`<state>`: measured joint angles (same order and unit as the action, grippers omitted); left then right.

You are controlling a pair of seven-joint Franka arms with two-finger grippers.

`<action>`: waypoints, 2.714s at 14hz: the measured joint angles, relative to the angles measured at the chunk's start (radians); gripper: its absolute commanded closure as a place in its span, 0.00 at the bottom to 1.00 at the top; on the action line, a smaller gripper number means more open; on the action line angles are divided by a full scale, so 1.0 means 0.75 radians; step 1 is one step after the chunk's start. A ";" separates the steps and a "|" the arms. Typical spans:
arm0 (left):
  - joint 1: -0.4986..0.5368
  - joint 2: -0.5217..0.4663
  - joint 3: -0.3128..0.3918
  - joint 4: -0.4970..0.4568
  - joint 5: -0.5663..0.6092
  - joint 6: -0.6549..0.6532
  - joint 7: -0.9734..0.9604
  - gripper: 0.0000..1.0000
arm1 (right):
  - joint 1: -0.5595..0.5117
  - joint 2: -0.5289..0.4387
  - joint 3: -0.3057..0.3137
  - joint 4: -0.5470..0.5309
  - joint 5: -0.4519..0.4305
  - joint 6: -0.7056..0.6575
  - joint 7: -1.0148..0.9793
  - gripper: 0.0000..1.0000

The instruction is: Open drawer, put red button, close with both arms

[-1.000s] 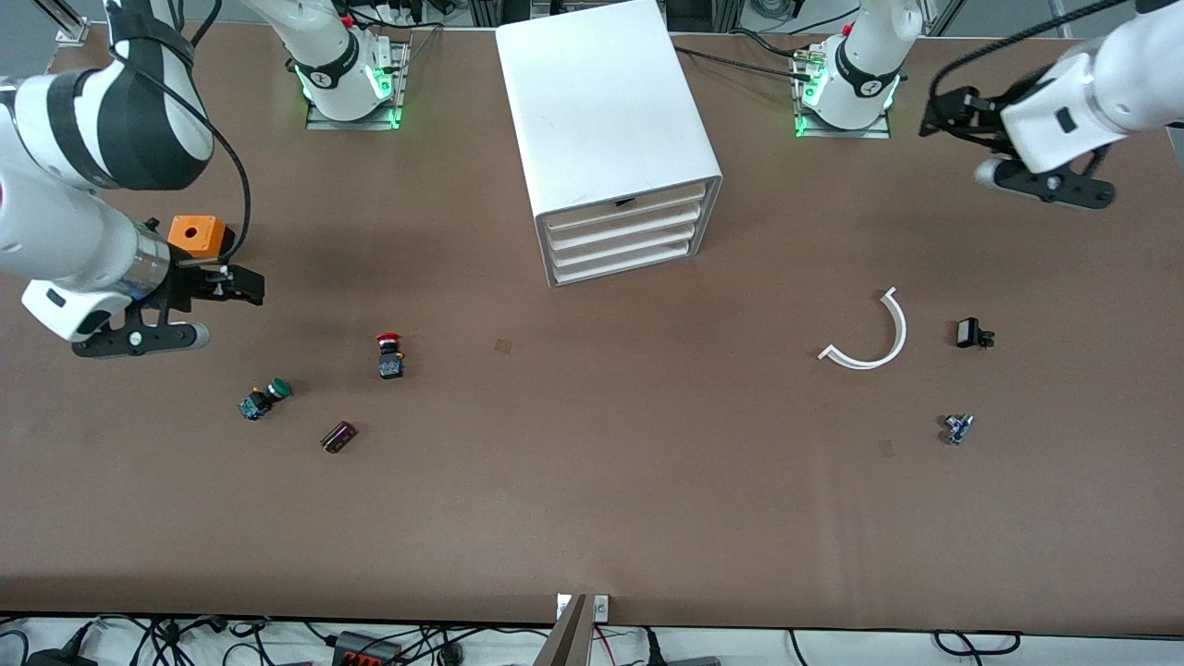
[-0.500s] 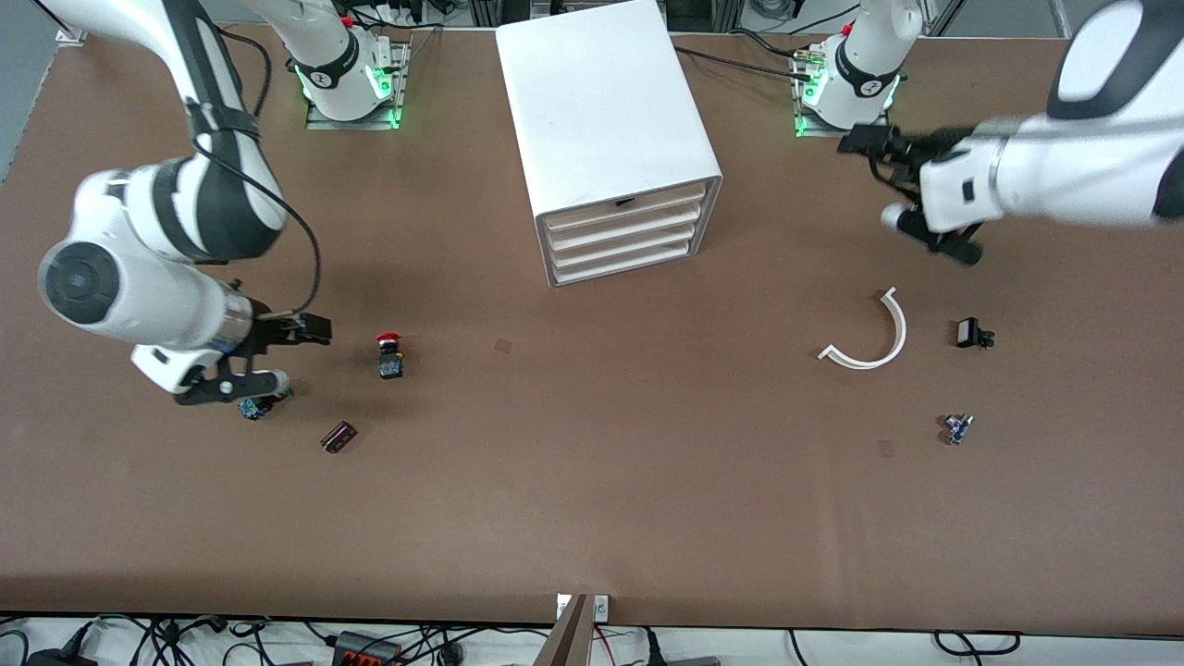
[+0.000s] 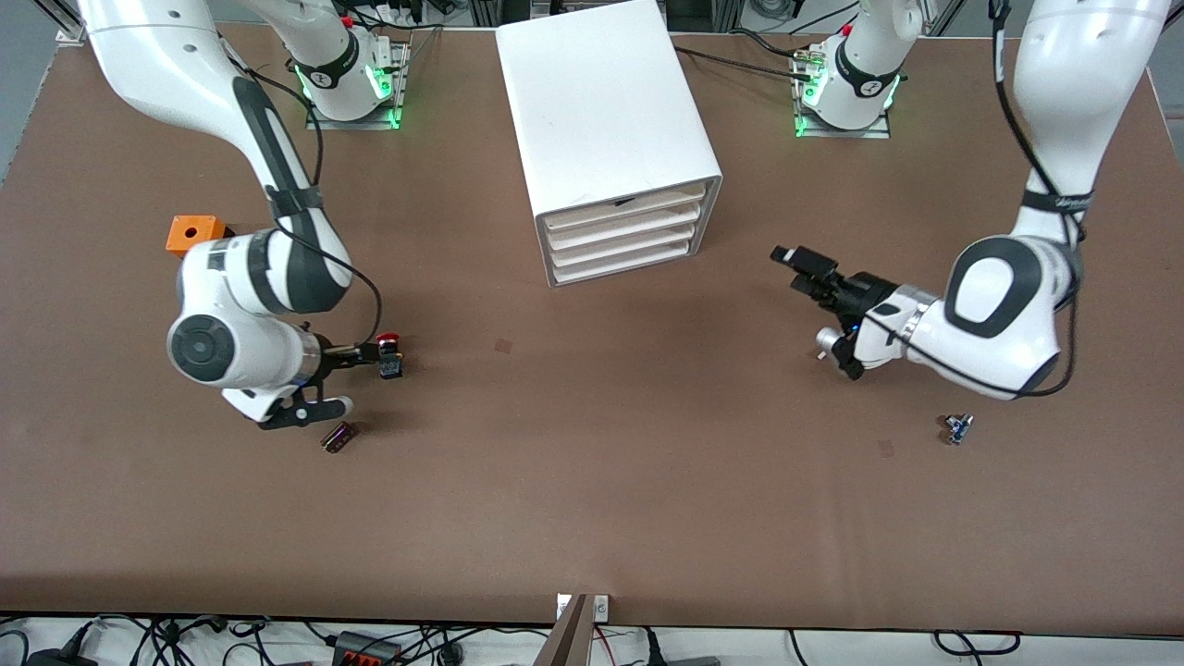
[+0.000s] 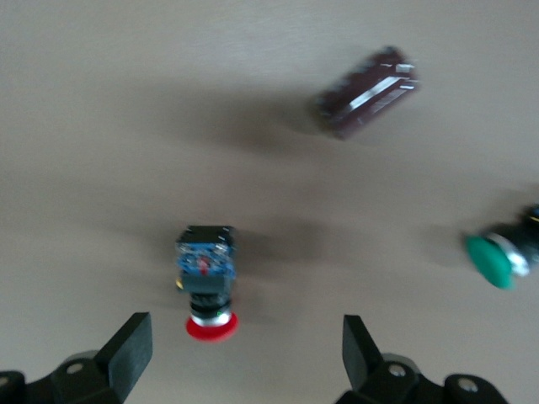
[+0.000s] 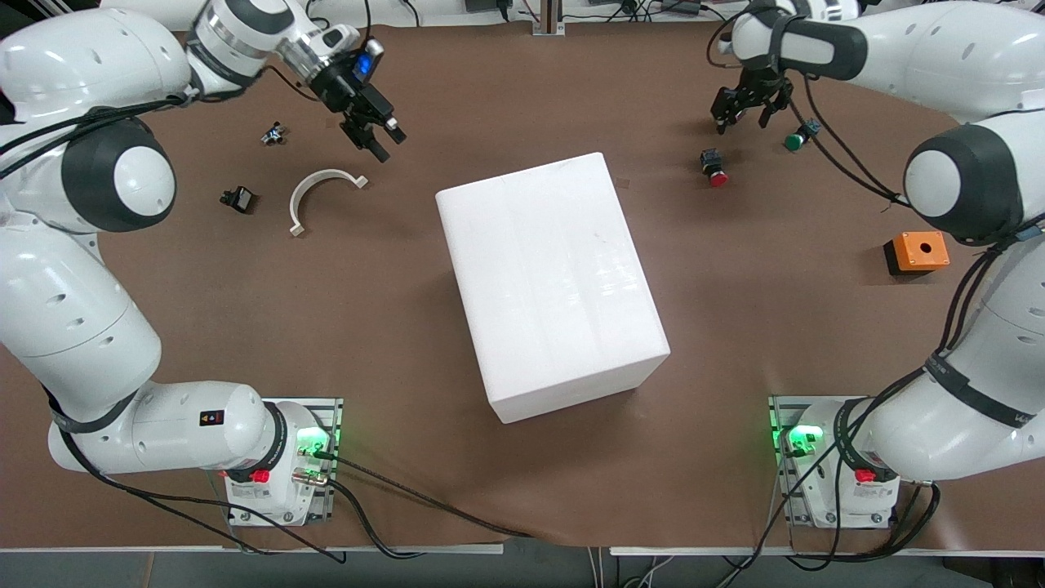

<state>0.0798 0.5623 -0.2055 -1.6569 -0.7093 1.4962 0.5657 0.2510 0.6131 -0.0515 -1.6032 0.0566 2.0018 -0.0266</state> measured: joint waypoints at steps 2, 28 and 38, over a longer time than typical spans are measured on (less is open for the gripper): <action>-0.015 0.016 -0.038 -0.087 -0.135 0.140 0.097 0.00 | 0.037 0.042 0.000 0.003 0.000 0.036 0.002 0.00; -0.023 0.065 -0.165 -0.348 -0.410 0.391 0.557 0.94 | 0.079 0.141 -0.004 0.082 0.005 0.021 -0.003 1.00; -0.014 0.130 -0.092 -0.158 -0.362 0.350 0.539 0.00 | 0.225 0.078 0.009 0.606 0.009 -0.321 -0.004 1.00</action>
<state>0.0694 0.6601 -0.2747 -1.7756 -0.9810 1.7590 0.9699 0.4198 0.6717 -0.0448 -1.1488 0.0634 1.7608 -0.0298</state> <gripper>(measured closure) 0.203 0.595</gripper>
